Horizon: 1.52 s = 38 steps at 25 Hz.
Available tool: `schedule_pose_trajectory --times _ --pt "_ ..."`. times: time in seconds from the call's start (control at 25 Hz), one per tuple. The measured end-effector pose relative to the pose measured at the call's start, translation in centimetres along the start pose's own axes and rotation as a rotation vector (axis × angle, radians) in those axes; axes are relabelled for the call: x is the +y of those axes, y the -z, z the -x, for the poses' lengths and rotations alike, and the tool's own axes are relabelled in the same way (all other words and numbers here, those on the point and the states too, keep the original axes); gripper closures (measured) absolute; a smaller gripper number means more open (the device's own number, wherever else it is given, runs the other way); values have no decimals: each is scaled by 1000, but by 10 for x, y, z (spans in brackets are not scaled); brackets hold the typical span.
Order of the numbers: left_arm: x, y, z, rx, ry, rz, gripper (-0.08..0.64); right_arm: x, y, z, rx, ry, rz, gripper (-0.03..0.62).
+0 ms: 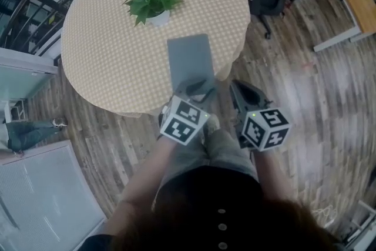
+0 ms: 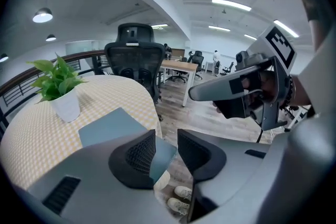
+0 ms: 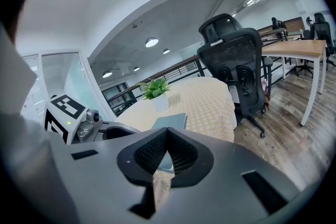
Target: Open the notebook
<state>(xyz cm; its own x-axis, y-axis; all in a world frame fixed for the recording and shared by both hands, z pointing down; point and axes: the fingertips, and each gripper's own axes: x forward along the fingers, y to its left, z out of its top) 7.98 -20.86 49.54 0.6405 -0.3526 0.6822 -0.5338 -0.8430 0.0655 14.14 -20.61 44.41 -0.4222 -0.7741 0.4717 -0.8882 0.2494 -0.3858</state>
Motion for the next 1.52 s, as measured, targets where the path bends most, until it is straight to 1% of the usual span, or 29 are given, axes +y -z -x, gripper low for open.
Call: schedule_pose_trajectory --times 0.16,0.36,0.44,0.52,0.64,0.72,0.8,0.88,1.08,1.24,1.44,1.52 --pt "-6 10 -14 68 14 -82 391 -4 5 -4 20 -9 7 581" --pt "-5 23 -29 133 -9 -155 354 -8 12 -11 45 -17 0 581" --pt "-5 27 -35 152 -16 -172 345 -10 15 -13 54 -20 -4 581" --pt "-4 31 -39 164 -27 -183 342 -13 18 -16 59 -19 -11 581" --pt "-2 34 -44 164 -69 -215 341 -15 25 -19 71 -19 -20 581" --pt "-1 34 -48 160 -96 -267 342 -17 31 -21 82 -22 -29 581" --pt "-3 34 -51 165 -105 -328 342 -18 36 -21 90 -23 -42 581" --pt "-5 36 -53 173 -107 -362 342 -19 40 -22 99 -26 -47 581" --pt "-3 42 -58 197 -127 -383 342 -22 46 -23 106 -27 -56 581" --pt "-1 42 -61 201 -146 -376 342 -27 50 -23 110 -20 -61 581" --pt "1 43 -63 215 -180 -433 342 -30 50 -21 95 -14 -63 581" --pt "1 43 -64 216 -194 -440 342 -31 50 -20 91 -14 -68 581"
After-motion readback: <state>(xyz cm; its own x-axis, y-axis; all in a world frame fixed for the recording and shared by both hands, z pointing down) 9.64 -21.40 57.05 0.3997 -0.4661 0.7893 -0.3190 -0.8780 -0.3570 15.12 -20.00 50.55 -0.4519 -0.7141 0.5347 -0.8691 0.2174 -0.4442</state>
